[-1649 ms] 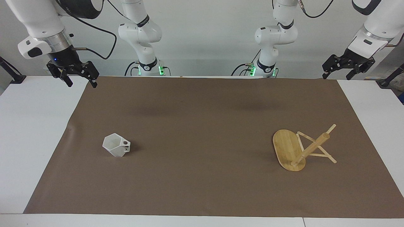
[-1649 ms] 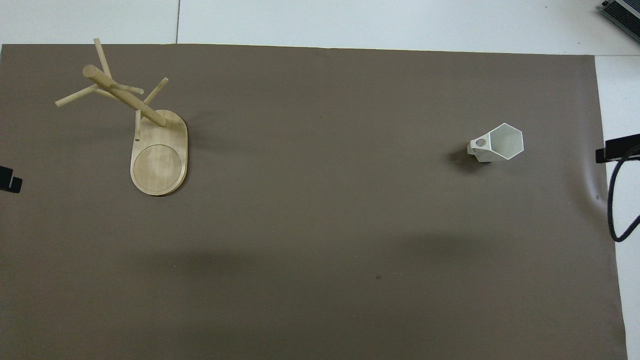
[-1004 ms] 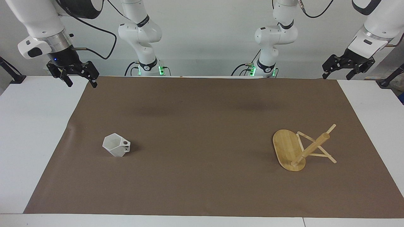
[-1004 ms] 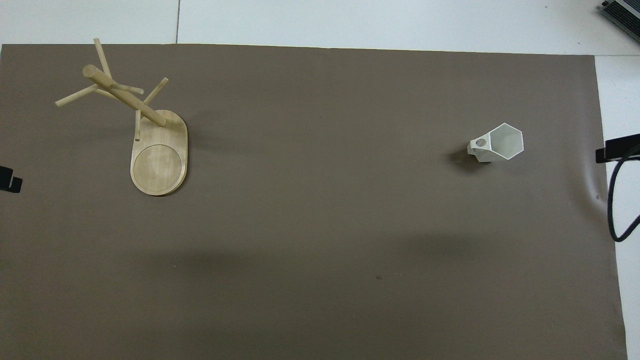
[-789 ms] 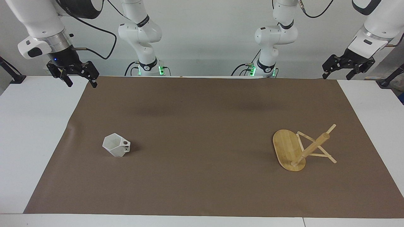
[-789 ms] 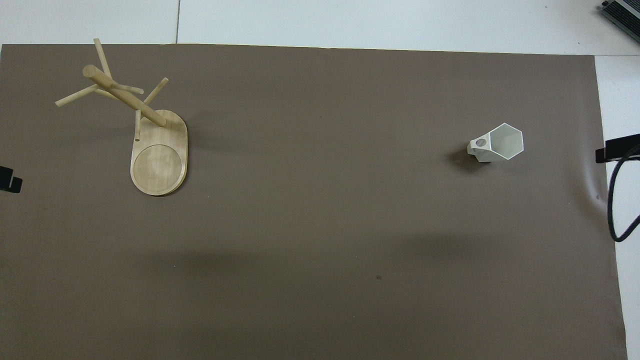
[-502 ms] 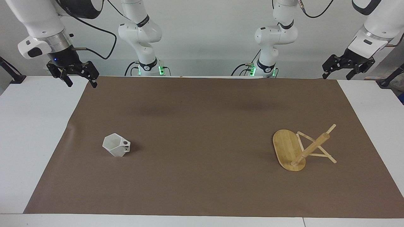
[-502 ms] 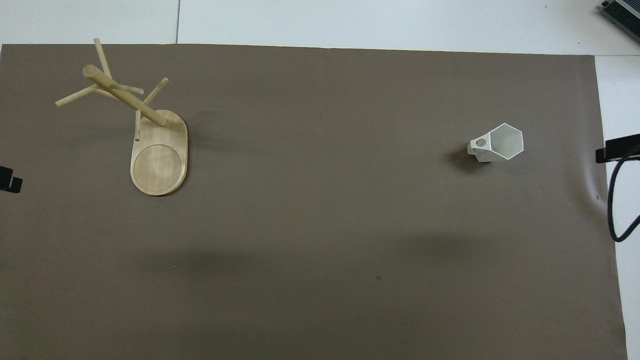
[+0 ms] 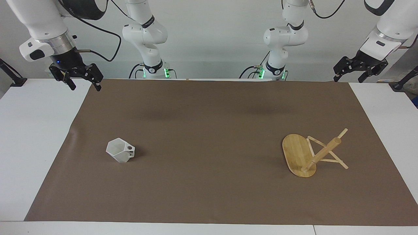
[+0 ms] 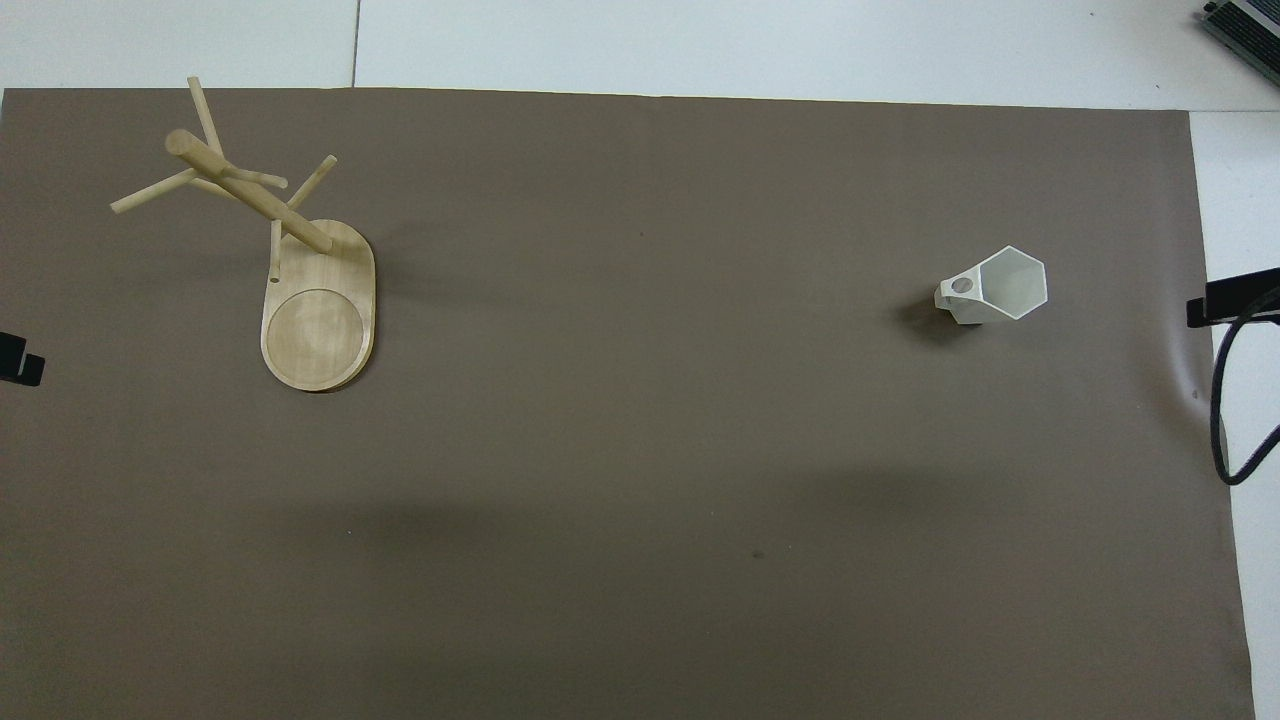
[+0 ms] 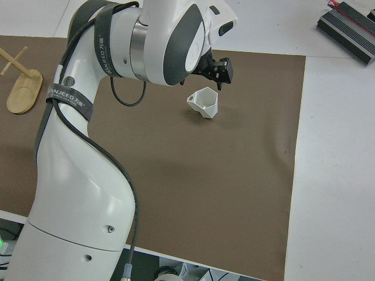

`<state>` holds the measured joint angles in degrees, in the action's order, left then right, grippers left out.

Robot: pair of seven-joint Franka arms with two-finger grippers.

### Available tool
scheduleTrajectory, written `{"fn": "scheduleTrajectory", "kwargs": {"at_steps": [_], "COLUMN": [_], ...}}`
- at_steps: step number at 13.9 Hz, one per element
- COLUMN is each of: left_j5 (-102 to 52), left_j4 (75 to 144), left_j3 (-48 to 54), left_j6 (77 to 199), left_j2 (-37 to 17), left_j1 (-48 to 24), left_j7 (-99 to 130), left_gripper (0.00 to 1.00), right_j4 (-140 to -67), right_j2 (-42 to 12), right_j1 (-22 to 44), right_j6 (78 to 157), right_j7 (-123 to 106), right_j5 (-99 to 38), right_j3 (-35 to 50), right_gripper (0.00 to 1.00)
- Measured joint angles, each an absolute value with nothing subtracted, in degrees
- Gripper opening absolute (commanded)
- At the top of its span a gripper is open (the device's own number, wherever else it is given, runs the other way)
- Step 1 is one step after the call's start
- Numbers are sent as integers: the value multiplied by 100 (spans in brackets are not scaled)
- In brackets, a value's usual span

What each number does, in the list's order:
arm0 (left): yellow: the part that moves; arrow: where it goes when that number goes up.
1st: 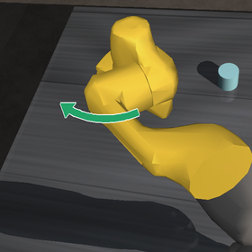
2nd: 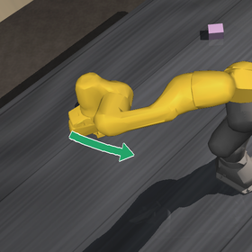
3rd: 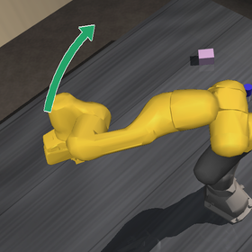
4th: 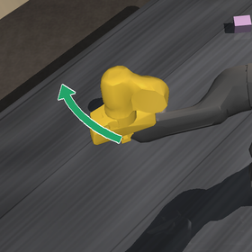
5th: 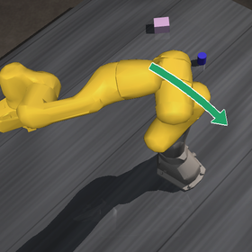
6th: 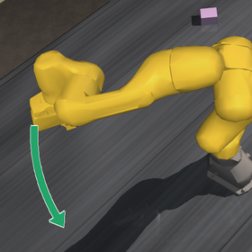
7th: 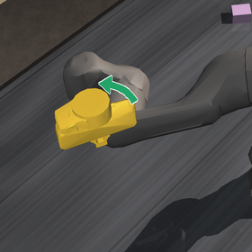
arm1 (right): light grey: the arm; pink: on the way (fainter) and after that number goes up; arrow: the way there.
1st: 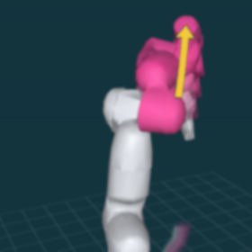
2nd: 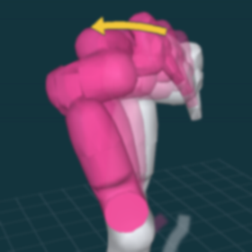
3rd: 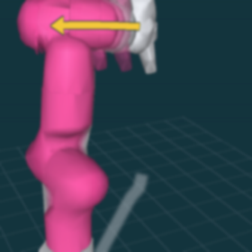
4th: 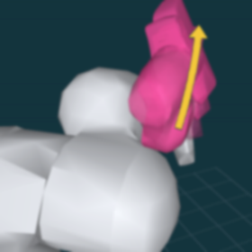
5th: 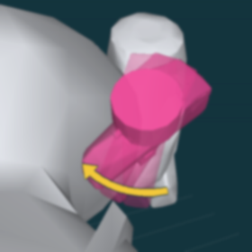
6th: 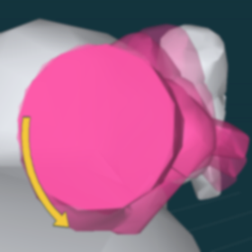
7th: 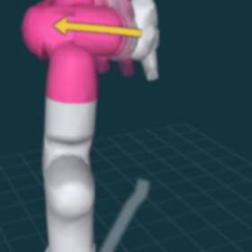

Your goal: Hang cup on rack

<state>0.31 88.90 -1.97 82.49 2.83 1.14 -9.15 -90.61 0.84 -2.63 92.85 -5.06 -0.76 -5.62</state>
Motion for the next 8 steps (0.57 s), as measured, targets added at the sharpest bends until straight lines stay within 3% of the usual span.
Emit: {"fn": "scheduleTrajectory", "kwargs": {"at_steps": [2, 8], "left_j5": [31, 31], "left_j4": [8890, 8890], "left_j3": [-197, -197], "left_j6": [8249, 8249], "left_j2": [283, 283], "left_j1": [114, 114], "left_j7": [-915, -915], "left_gripper": [100, 100], "right_j4": [-9238, -10670], "right_j2": [127, 415], "right_j1": [-263, -261], "right_j6": [9331, 10945], "right_j7": [-569, -605], "right_j5": [-76, -76], "right_j3": [-561, -553], "right_gripper": [100, 100]}}
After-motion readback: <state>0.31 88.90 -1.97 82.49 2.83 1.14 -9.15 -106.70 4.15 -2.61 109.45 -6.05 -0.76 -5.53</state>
